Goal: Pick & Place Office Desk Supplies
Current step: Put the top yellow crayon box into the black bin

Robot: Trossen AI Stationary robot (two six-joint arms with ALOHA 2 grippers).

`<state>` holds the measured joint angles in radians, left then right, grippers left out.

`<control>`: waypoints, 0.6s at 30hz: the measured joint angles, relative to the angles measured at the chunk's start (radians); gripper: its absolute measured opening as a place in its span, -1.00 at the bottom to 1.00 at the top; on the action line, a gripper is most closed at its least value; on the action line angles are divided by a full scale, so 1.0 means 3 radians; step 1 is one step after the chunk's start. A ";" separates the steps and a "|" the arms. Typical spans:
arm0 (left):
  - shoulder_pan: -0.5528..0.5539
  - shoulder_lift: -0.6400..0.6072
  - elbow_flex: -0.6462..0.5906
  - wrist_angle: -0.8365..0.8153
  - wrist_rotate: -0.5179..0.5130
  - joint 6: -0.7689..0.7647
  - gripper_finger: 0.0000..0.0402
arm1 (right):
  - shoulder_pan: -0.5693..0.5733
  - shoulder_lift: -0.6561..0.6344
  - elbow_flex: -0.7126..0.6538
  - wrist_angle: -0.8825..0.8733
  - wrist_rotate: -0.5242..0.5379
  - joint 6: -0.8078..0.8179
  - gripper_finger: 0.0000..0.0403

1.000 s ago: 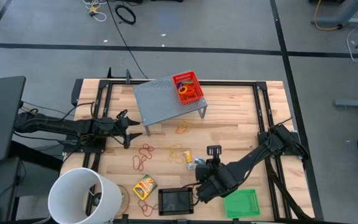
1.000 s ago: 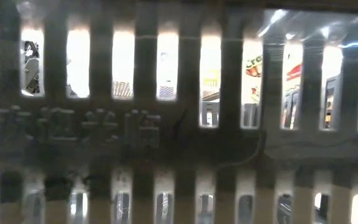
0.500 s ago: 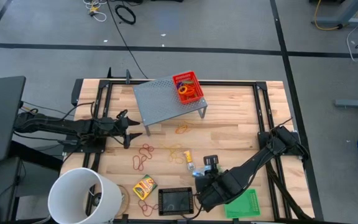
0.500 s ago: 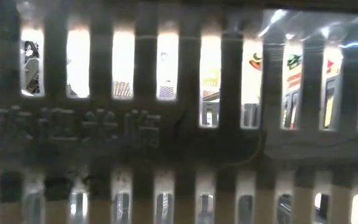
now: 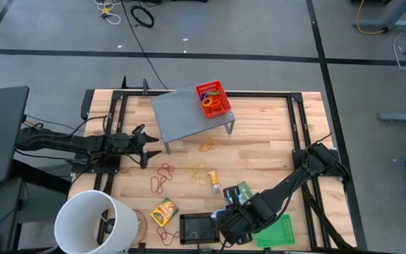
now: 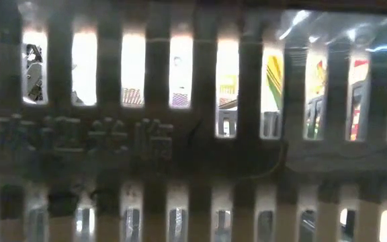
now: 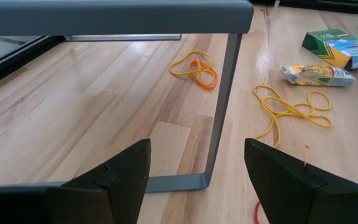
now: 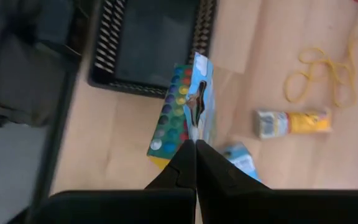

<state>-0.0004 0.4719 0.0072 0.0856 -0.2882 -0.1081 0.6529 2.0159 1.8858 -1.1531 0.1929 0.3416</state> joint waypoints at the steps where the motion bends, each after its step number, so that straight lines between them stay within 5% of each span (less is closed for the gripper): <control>1: 0.0000 -0.0001 0.0000 0.0000 0.0000 0.0000 0.30 | -0.0005 0.0000 0.0000 0.0029 -0.0020 -0.0014 -1.00; 18: 0.0000 0.0000 0.0000 -0.0001 0.0001 0.0000 0.30 | -0.0119 -0.0004 -0.0007 0.0170 -0.0363 -0.0149 -1.00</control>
<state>-0.0006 0.4720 0.0071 0.0853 -0.2878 -0.1081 0.6170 2.0146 1.8838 -1.1019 0.0841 0.2969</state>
